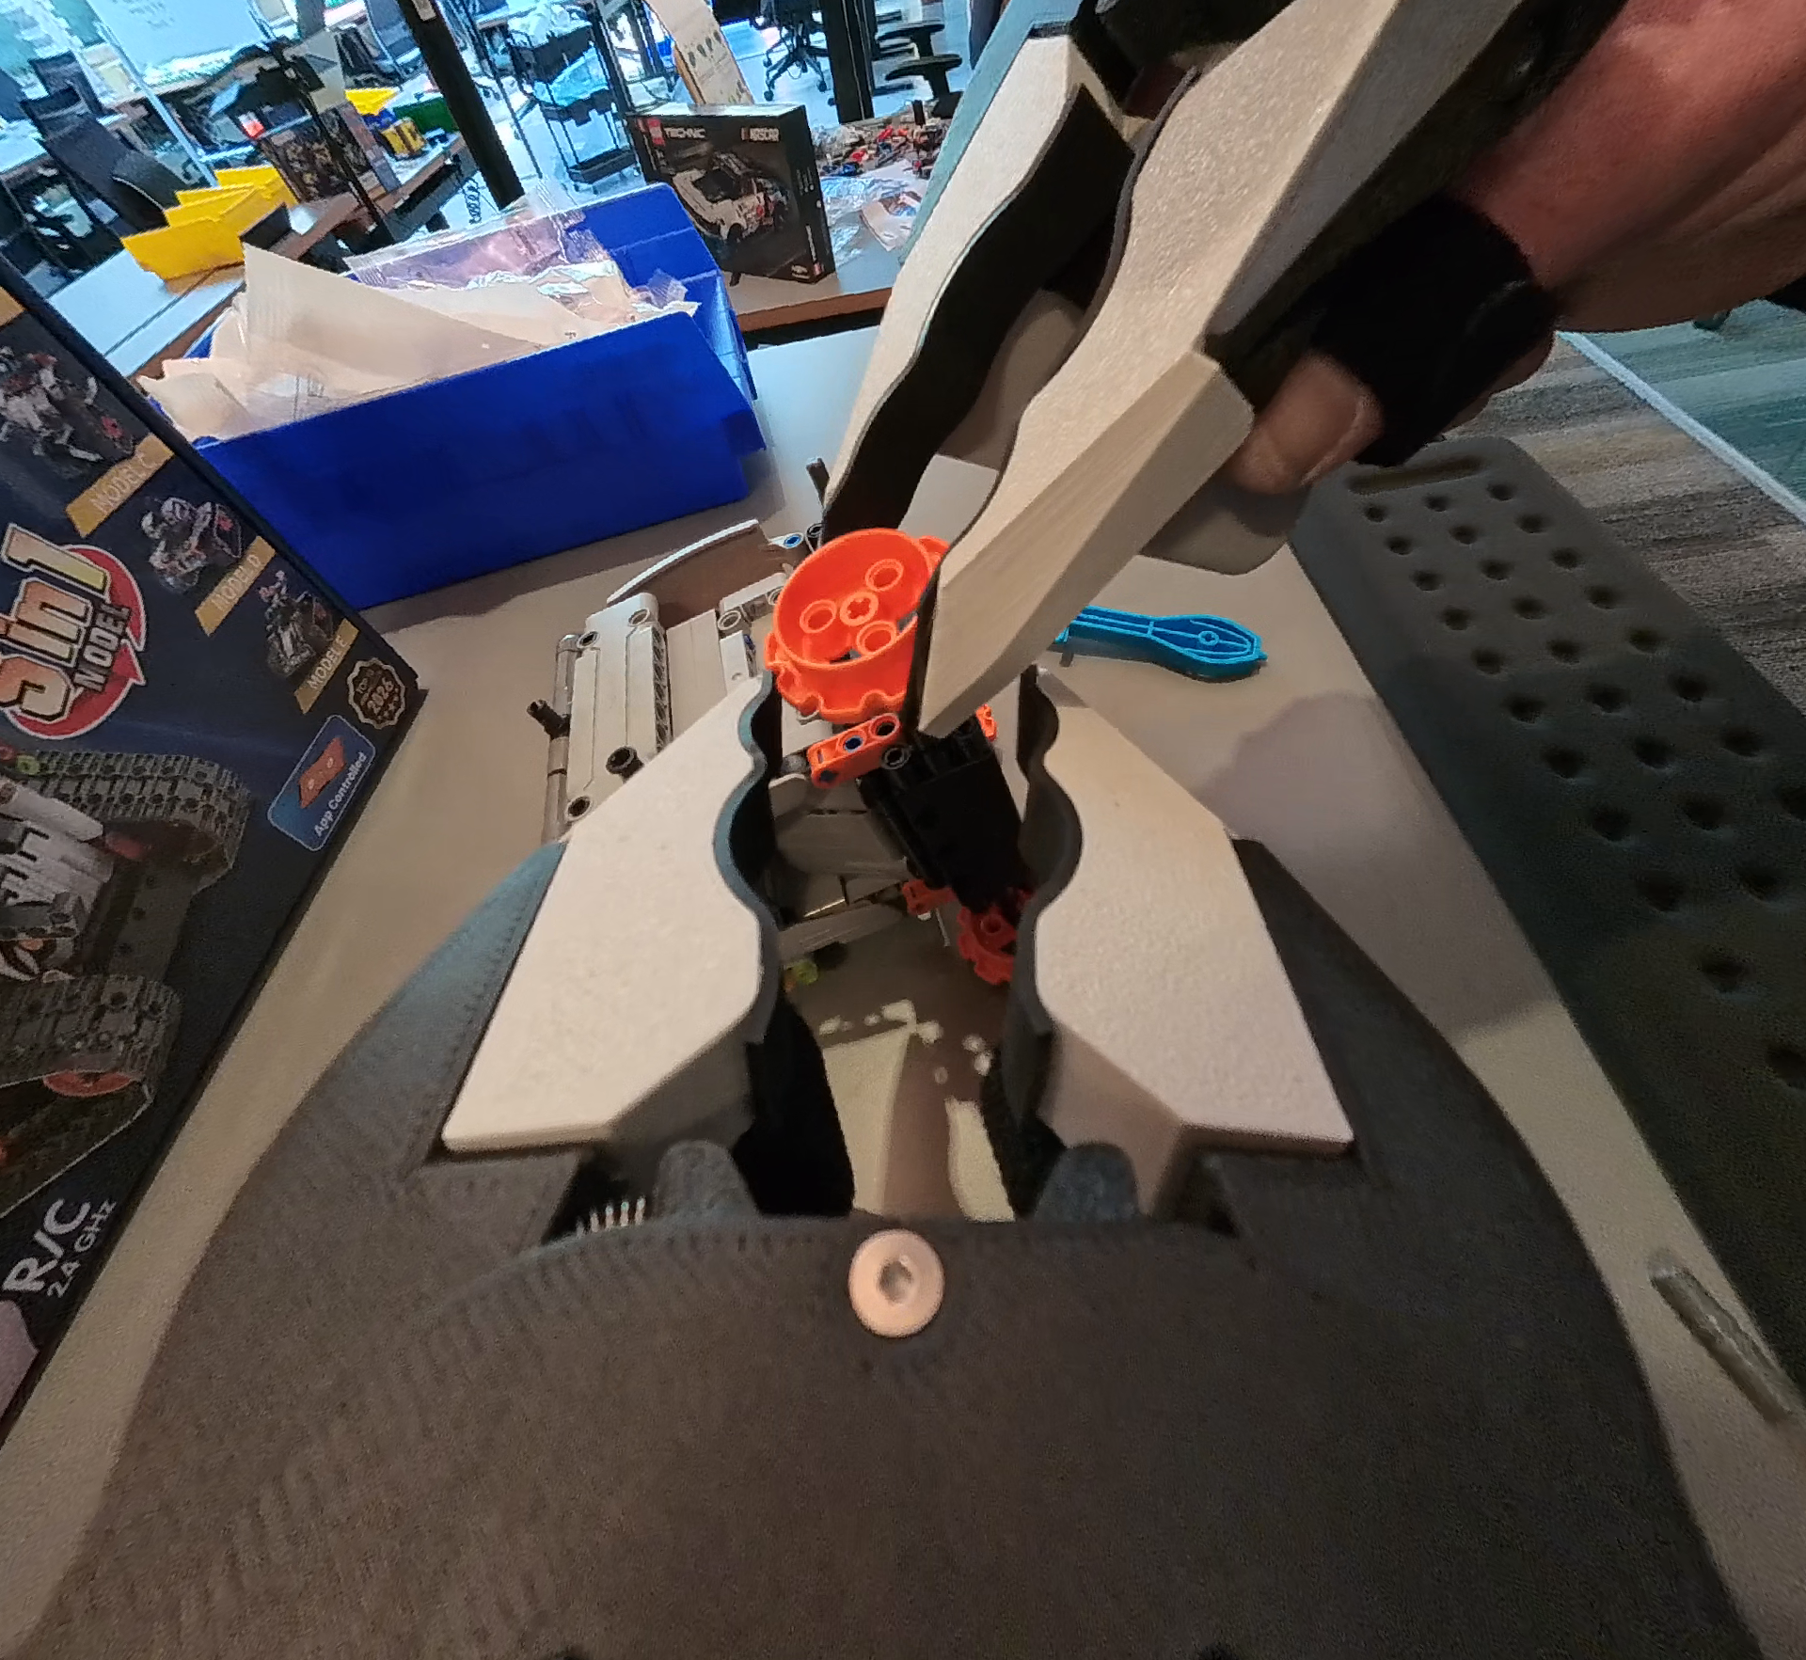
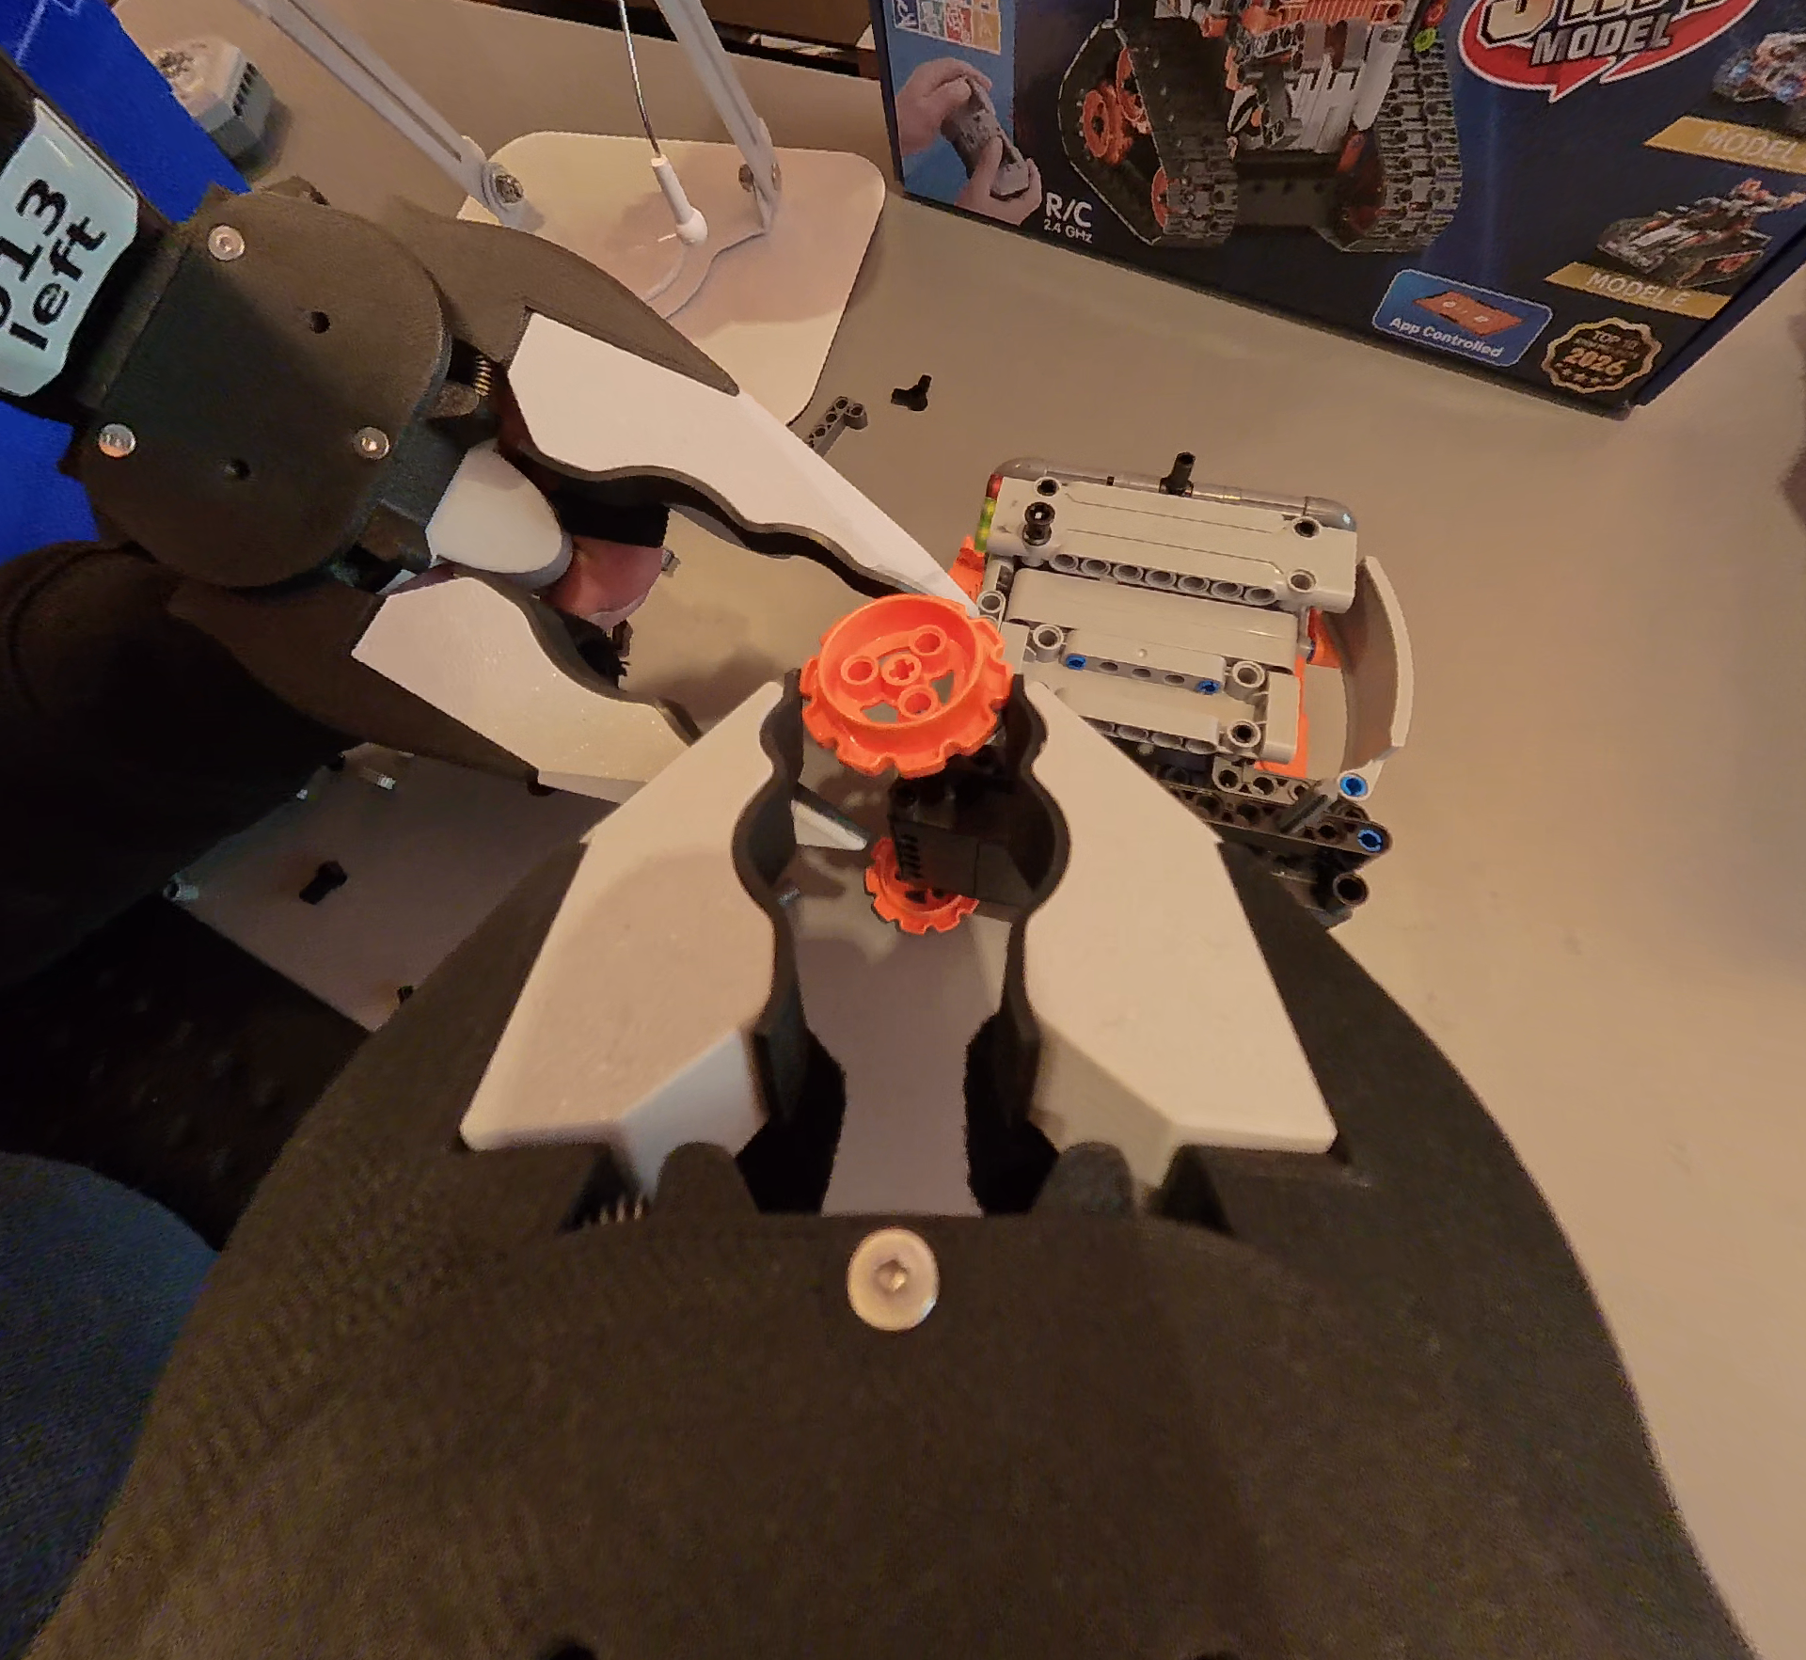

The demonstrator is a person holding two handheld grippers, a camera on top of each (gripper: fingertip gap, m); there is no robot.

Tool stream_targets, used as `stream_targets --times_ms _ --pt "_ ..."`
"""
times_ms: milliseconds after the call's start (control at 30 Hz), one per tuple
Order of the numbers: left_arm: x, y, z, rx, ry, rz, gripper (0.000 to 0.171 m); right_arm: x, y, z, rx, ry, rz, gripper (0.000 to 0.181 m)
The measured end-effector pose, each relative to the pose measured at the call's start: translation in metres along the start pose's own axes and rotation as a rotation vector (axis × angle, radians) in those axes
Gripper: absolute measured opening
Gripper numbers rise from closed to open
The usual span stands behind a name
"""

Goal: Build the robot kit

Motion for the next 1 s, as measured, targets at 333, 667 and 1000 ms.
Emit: stream_targets --times_ms 333,667,1000 --pt "-0.0025 0.0001 0.0008 0.016 0.005 0.002 0.044 0.0047 0.001 -0.0024 -0.035 0.01 -0.018 0.039" --pt "-0.0042 -0.0033 0.0045 0.075 -0.003 0.017 0.049 0.0055 0.0011 0.005 0.04 -0.003 -0.016 0.039" --pt "0.0024 0.0024 0.0064 0.058 0.039 0.002 0.058 0.0051 0.0003 0.0033 0.04 0.025 0.004 0.039"
Point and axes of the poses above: each gripper's, where its closed fingertips meet, y back along the fingers, x out of its underside, z = x × y across the jaws, the point moved 10 cm from there along y, back along the fingers, and after that the axes turned 6 degrees about z, right-handed, at the moved point
